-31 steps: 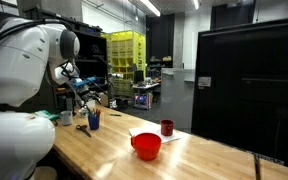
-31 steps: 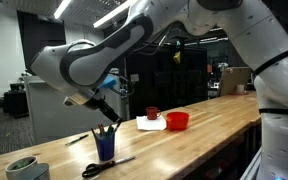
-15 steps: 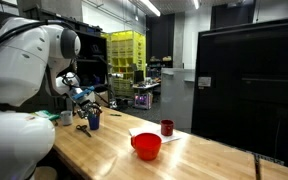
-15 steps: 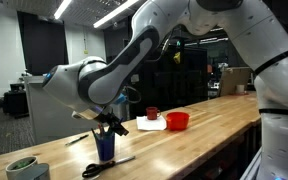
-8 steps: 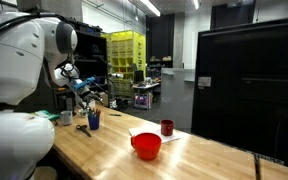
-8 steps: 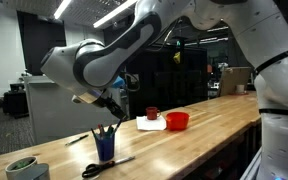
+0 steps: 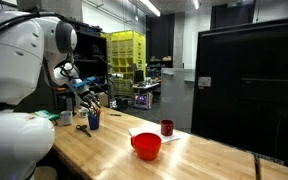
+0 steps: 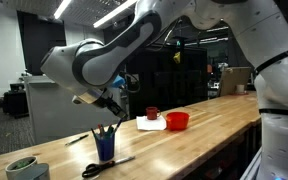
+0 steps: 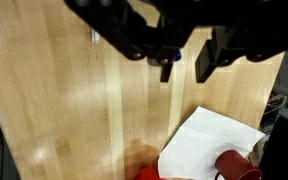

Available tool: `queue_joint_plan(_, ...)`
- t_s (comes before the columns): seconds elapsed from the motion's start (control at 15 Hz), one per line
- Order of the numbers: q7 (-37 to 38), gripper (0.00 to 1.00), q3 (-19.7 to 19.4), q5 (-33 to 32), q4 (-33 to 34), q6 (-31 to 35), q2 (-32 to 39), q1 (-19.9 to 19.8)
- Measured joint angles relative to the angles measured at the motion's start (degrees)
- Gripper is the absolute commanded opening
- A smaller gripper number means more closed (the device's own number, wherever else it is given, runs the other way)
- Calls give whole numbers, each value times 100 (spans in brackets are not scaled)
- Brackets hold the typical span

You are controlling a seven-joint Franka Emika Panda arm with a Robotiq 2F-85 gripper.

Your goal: Put the purple pen in the blue cup.

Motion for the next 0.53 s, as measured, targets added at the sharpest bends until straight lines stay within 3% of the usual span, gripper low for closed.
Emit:
queue_joint_plan(0.4,-84,95,26,48,0,3,5,1)
queue_joint_plan(0.53,-128,100,27,60,-1,7,12,1)
